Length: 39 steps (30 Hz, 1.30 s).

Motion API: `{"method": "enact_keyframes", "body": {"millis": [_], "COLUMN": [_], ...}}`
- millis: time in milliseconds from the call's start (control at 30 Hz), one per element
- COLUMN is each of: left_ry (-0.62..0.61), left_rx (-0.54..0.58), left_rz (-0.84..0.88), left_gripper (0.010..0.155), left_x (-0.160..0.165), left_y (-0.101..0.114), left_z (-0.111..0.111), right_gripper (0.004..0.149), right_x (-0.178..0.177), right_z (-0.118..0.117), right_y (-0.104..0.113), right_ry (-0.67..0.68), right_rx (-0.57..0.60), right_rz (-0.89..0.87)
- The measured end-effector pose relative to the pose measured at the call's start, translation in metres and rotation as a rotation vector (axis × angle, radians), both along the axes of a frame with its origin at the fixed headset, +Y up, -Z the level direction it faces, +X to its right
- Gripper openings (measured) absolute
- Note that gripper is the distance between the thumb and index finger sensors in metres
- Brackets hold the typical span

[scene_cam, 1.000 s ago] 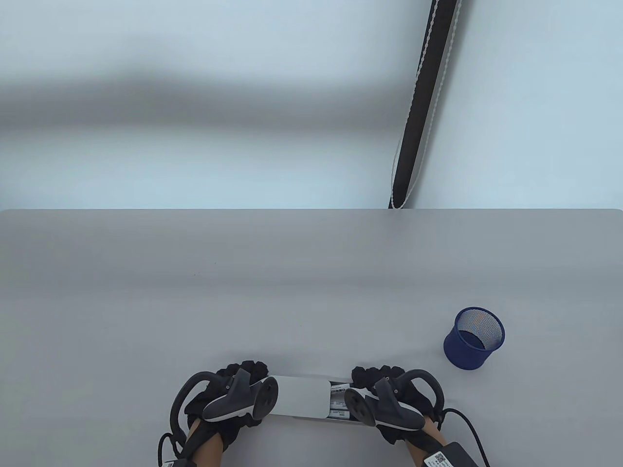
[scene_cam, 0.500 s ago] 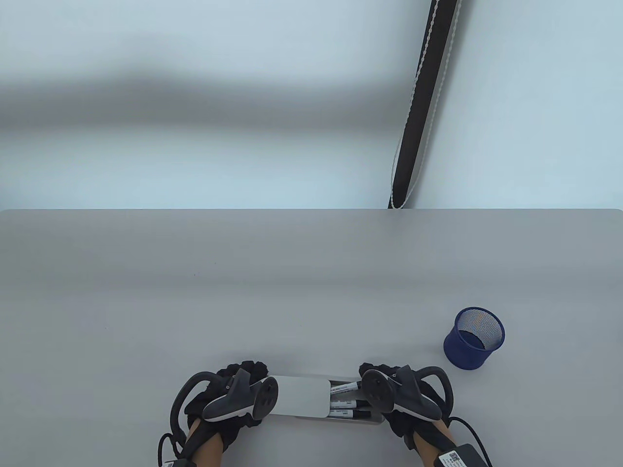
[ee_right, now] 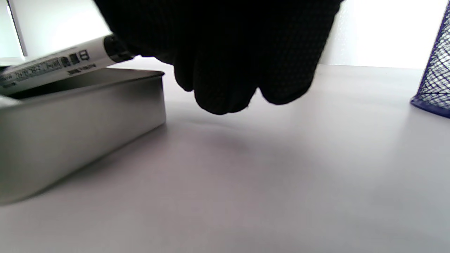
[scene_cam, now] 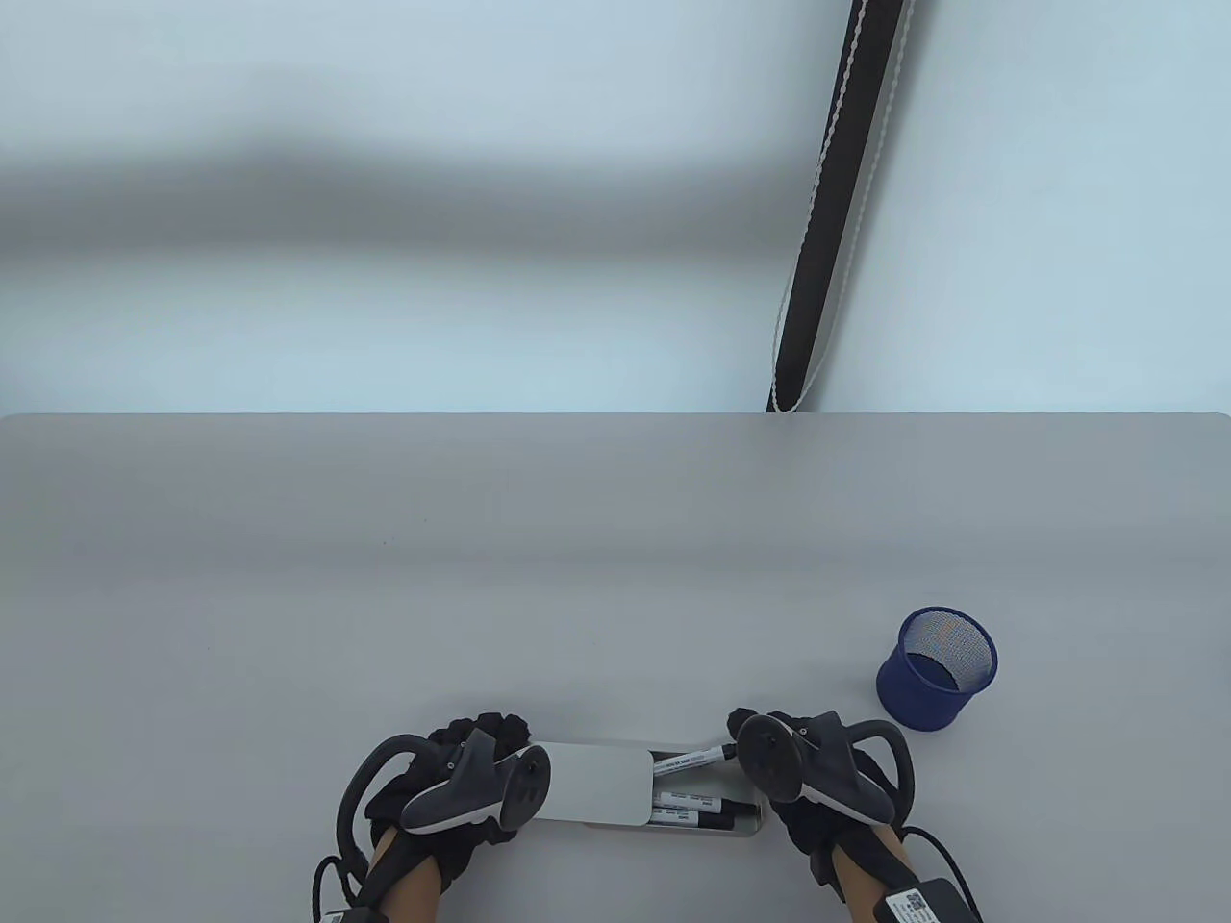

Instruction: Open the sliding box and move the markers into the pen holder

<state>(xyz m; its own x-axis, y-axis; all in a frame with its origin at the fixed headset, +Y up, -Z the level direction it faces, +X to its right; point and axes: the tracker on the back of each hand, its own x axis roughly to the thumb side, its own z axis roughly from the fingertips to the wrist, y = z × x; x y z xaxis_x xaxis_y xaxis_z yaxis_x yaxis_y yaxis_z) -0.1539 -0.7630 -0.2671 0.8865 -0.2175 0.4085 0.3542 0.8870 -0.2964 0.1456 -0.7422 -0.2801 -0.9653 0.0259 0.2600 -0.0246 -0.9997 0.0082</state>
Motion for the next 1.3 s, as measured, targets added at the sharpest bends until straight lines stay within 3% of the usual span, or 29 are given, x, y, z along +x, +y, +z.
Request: {"method": "enact_keyframes", "body": {"millis": [500, 833, 1067, 1300], "left_ry": [-0.002, -0.002, -0.002, -0.002], "left_rx": [0.000, 0.001, 0.001, -0.001], "left_rz": [-0.001, -0.002, -0.002, -0.001], "left_gripper": [0.083, 0.083, 0.083, 0.083], "left_x": [0.000, 0.001, 0.001, 0.001], "left_y": [0.000, 0.000, 0.000, 0.000], "left_z": [0.000, 0.000, 0.000, 0.000], "right_gripper": [0.043, 0.041, 0.039, 0.039], "right_x": [0.032, 0.050, 0.068, 0.084], "right_z": [-0.008, -0.006, 0.000, 0.012], "right_y": [0.018, 0.038, 0.053, 0.068], "right_ry": [-0.077, -0.110, -0.149, -0.238], "right_rx": [-0.080, -0.071, 0.027, 0.253], "right_rz": [-0.372, -0.515, -0.614, -0.639]}}
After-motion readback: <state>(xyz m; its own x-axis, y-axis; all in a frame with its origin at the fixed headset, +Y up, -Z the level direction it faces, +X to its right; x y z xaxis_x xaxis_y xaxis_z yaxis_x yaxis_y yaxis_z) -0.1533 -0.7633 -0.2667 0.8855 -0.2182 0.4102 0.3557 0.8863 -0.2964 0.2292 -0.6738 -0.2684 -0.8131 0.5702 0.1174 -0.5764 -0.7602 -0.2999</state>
